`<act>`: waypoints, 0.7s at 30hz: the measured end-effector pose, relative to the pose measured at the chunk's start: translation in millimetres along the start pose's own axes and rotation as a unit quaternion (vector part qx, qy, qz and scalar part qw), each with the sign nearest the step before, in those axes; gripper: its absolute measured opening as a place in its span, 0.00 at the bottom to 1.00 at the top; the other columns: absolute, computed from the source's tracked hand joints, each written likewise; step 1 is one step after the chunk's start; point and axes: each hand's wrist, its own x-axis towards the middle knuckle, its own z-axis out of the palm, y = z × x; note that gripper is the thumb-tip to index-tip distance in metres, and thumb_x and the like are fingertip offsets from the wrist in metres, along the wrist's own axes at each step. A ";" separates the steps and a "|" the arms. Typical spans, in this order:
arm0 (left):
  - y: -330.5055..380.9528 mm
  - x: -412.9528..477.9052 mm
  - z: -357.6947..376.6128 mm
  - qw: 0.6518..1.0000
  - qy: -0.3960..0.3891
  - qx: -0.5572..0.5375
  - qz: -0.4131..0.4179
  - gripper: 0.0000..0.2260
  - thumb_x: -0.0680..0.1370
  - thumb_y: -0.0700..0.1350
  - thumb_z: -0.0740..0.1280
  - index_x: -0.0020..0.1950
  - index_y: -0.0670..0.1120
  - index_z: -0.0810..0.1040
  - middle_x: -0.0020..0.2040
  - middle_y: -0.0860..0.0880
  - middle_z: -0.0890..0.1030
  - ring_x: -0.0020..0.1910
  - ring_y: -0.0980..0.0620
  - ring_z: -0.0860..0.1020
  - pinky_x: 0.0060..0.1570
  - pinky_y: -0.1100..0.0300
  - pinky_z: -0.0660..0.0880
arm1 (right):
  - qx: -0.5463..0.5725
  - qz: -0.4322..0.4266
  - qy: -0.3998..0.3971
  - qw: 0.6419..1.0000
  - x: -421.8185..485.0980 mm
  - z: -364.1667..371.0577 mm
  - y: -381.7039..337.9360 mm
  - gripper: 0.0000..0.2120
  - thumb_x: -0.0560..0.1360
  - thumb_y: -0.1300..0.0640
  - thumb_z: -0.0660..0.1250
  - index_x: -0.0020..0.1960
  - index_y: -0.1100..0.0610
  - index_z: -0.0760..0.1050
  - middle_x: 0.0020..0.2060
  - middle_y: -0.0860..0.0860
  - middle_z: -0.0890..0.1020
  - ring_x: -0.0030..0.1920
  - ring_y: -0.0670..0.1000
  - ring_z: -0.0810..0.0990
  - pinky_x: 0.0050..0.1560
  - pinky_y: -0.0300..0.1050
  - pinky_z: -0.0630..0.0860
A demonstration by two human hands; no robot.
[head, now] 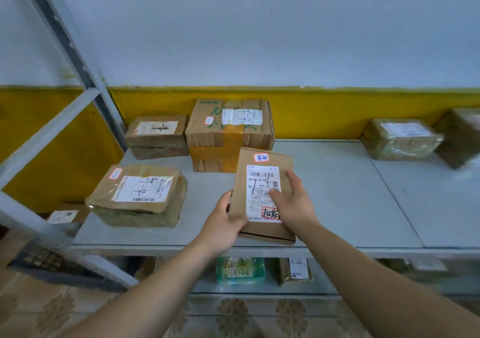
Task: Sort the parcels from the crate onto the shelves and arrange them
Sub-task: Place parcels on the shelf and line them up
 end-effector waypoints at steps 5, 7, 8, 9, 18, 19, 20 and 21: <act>44.0 -24.5 13.5 0.993 -0.086 0.027 0.071 0.32 0.78 0.40 0.68 0.78 0.53 0.56 0.61 0.53 0.74 0.52 0.55 0.76 0.37 0.75 0.73 | 0.036 0.012 0.107 0.994 -50.8 -57.9 -4.2 0.30 0.78 0.48 0.67 0.77 0.43 0.60 0.68 0.50 0.74 0.61 0.53 0.79 0.61 0.53 0.77; 58.5 -35.6 26.1 0.988 -0.119 0.034 0.094 0.33 0.78 0.42 0.68 0.78 0.54 0.55 0.61 0.53 0.74 0.54 0.53 0.77 0.37 0.73 0.74 | 0.047 0.017 0.148 0.988 -76.7 -82.0 -2.4 0.30 0.78 0.47 0.67 0.76 0.42 0.60 0.70 0.50 0.73 0.62 0.54 0.78 0.62 0.58 0.77; 66.1 -42.9 35.0 0.984 -0.136 0.039 0.107 0.33 0.78 0.43 0.68 0.78 0.54 0.55 0.63 0.53 0.74 0.55 0.53 0.77 0.38 0.71 0.74 | 0.054 0.020 0.173 0.983 -89.7 -95.0 -0.2 0.30 0.78 0.48 0.67 0.77 0.43 0.60 0.69 0.49 0.73 0.62 0.54 0.78 0.62 0.58 0.76; 72.7 -49.5 45.2 0.980 -0.153 0.048 0.118 0.33 0.78 0.44 0.68 0.78 0.55 0.54 0.64 0.52 0.74 0.55 0.53 0.77 0.39 0.70 0.74 | 0.064 0.024 0.198 0.978 -103.3 -109.1 1.6 0.30 0.78 0.49 0.67 0.77 0.43 0.60 0.69 0.49 0.73 0.61 0.53 0.79 0.62 0.57 0.77; 133.7 -125.0 186.5 0.910 -0.284 0.189 0.235 0.32 0.79 0.51 0.66 0.78 0.57 0.52 0.73 0.52 0.66 0.53 0.55 0.73 0.48 0.62 0.71 | 0.075 0.045 0.386 0.918 -218.8 -263.1 62.2 0.30 0.77 0.52 0.70 0.76 0.45 0.63 0.68 0.50 0.75 0.61 0.52 0.78 0.63 0.53 0.76; 139.2 -136.0 206.6 0.902 -0.297 0.193 0.248 0.32 0.79 0.51 0.66 0.78 0.57 0.52 0.73 0.52 0.67 0.53 0.55 0.73 0.48 0.62 0.71 | 0.076 0.044 0.399 0.913 -229.9 -281.0 73.2 0.31 0.77 0.51 0.70 0.76 0.44 0.63 0.68 0.50 0.74 0.62 0.52 0.78 0.63 0.54 0.76; 144.0 -147.0 227.4 0.894 -0.310 0.193 0.260 0.32 0.79 0.51 0.66 0.78 0.56 0.53 0.73 0.51 0.67 0.53 0.55 0.74 0.49 0.62 0.72 | 0.080 0.045 0.409 0.908 -240.7 -299.2 84.9 0.31 0.76 0.51 0.70 0.76 0.44 0.63 0.68 0.50 0.74 0.61 0.52 0.79 0.62 0.55 0.77; 148.2 -158.1 249.0 0.886 -0.324 0.192 0.271 0.32 0.79 0.51 0.67 0.79 0.55 0.53 0.72 0.51 0.68 0.52 0.55 0.75 0.49 0.63 0.73 | 0.084 0.045 0.418 0.903 -250.7 -317.5 97.4 0.31 0.76 0.50 0.70 0.76 0.43 0.63 0.68 0.50 0.75 0.60 0.52 0.79 0.60 0.55 0.78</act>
